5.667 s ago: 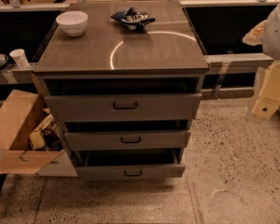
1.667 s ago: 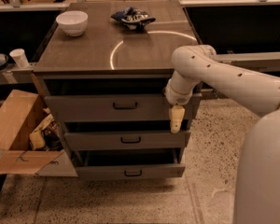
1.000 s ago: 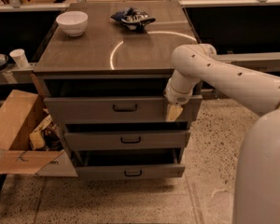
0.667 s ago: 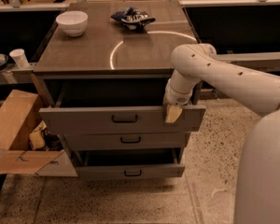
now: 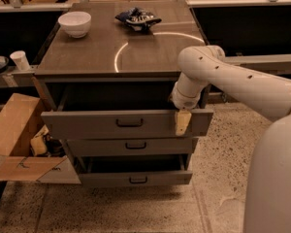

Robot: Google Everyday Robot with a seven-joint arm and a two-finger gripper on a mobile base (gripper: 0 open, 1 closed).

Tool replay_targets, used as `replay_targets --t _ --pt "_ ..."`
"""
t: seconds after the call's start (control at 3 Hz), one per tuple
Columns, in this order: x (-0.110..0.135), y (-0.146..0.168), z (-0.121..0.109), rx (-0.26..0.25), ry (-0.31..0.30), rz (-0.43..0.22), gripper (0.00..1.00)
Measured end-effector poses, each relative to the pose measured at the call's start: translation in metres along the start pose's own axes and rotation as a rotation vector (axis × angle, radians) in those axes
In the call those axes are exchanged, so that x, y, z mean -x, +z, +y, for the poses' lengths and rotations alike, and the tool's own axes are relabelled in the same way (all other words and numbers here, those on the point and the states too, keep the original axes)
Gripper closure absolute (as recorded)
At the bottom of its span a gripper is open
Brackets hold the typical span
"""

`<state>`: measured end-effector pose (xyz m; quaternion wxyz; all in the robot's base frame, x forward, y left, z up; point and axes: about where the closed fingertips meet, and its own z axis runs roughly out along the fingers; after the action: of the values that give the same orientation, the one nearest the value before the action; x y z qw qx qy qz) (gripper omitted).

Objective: Open top drawer

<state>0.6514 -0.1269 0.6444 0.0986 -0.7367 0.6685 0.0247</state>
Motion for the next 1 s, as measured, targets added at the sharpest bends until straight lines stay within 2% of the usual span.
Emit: replay_targets --t 0.33,0.67,1.0 --pt "0.0 0.0 0.0 0.0 0.0 0.0 0.0" --pt "0.006 -0.003 0.024 0.055 -0.023 -0.006 0.0" --pt "0.014 -0.013 0.059 0.113 -0.041 0.004 0.0"
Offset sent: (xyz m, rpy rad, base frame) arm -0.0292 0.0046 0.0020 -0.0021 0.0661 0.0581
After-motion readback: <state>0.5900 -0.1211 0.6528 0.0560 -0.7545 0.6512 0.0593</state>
